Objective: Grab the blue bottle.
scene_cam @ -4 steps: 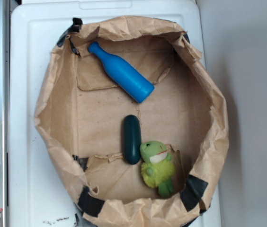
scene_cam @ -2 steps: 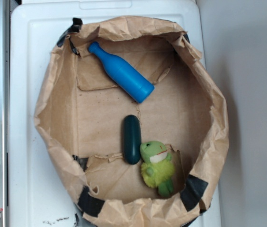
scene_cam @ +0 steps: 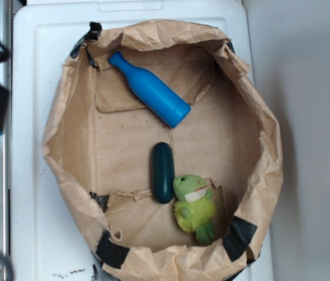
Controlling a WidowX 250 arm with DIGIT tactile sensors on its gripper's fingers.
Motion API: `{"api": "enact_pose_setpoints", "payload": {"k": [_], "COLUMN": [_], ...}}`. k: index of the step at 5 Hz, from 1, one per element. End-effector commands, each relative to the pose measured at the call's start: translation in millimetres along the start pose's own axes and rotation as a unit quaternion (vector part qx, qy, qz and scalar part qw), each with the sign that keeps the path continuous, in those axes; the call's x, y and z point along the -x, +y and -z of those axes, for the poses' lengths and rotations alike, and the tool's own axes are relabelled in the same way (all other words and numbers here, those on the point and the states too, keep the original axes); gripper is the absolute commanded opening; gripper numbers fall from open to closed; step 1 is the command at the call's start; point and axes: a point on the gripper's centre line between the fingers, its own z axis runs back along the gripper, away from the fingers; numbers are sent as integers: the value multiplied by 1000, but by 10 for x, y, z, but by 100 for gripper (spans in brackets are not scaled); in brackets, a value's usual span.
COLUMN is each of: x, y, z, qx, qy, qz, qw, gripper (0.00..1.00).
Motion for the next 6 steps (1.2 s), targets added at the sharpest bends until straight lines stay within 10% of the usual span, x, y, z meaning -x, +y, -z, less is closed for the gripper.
{"api": "enact_pose_setpoints", "payload": {"k": [1, 4, 6], "x": [-33, -332, -746], "y": [27, 268, 472], "z": [-46, 673, 1099], "qx": [-4, -55, -13], "qy": [-11, 2, 20], "qz": [-5, 2, 115], "qw": [1000, 998, 993], "gripper": [100, 100, 100]}}
